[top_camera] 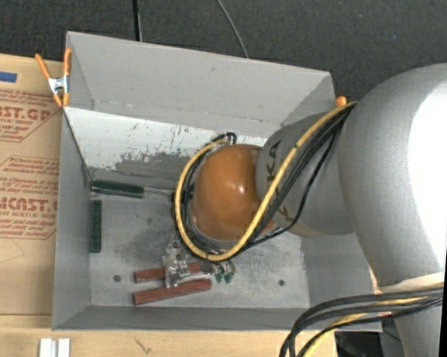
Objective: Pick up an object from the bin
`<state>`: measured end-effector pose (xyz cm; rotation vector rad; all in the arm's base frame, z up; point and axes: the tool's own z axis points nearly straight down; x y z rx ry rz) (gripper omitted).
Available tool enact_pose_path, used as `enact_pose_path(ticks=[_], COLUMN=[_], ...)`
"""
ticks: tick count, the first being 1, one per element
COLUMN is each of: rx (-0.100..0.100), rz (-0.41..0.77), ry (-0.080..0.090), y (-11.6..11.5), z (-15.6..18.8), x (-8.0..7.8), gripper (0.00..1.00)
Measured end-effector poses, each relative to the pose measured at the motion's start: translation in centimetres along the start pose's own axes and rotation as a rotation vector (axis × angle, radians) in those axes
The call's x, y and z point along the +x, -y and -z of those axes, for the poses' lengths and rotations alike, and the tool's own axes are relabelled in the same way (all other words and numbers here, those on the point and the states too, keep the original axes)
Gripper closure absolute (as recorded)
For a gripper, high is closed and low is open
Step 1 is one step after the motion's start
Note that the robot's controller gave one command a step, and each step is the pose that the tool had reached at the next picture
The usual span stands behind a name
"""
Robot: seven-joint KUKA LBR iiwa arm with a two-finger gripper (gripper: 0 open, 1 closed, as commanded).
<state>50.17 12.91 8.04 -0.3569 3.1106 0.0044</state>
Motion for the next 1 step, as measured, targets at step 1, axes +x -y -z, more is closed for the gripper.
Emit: enact_pose_path(ticks=[1], rx=[0.001], rz=[-0.018], ry=[-0.009], y=[2.96], z=[12.45], x=[0.72], gripper=[1.0])
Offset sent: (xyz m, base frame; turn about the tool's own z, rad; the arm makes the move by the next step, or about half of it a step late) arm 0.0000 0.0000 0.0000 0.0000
